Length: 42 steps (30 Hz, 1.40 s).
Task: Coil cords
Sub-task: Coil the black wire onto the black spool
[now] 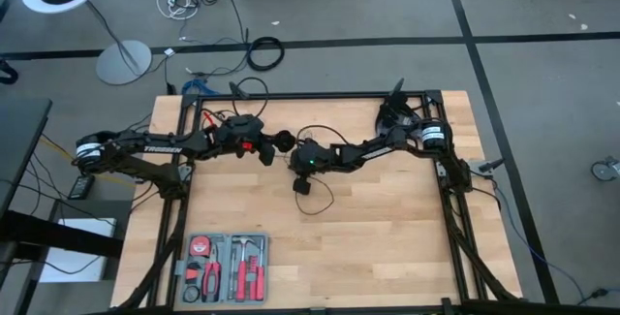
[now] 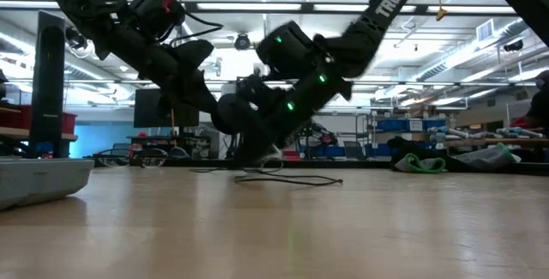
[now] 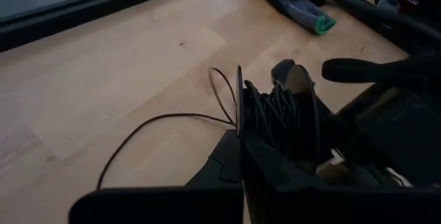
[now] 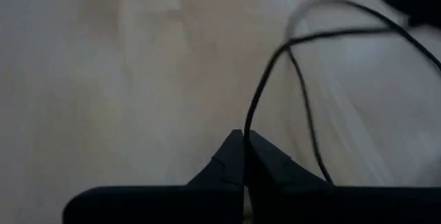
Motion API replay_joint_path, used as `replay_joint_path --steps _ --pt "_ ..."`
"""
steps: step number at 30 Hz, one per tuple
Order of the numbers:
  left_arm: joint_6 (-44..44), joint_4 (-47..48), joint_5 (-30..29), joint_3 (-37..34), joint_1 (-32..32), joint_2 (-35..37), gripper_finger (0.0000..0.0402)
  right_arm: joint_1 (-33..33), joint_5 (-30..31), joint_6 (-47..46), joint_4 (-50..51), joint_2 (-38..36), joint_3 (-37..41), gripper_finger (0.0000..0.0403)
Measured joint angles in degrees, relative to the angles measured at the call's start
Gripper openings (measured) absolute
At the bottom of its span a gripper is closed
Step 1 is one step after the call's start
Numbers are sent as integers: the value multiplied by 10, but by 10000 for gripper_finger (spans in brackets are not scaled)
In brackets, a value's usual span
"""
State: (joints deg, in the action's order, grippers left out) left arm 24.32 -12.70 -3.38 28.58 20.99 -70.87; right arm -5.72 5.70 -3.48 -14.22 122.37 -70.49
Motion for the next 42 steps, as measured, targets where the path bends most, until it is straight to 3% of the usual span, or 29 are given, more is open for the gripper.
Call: replay_joint_path --steps 5,12,19,30,35,42 --pt "1 0 -1 0 -1 0 0 -8 -45 1 127 25 -96 2" --pt "2 23 -28 0 -2 -1 0 -21 -58 38 161 28 -181 1" --pt "-4 30 -29 0 0 0 0 -27 -55 76 262 25 -240 0" --pt "-17 85 -69 0 0 -3 0 -34 -21 65 317 -39 -254 0" --pt "-16 76 -29 1 0 -2 0 -46 42 53 395 -47 -254 0" --pt "-16 46 51 0 0 -2 0 -57 45 29 417 -45 -214 19"
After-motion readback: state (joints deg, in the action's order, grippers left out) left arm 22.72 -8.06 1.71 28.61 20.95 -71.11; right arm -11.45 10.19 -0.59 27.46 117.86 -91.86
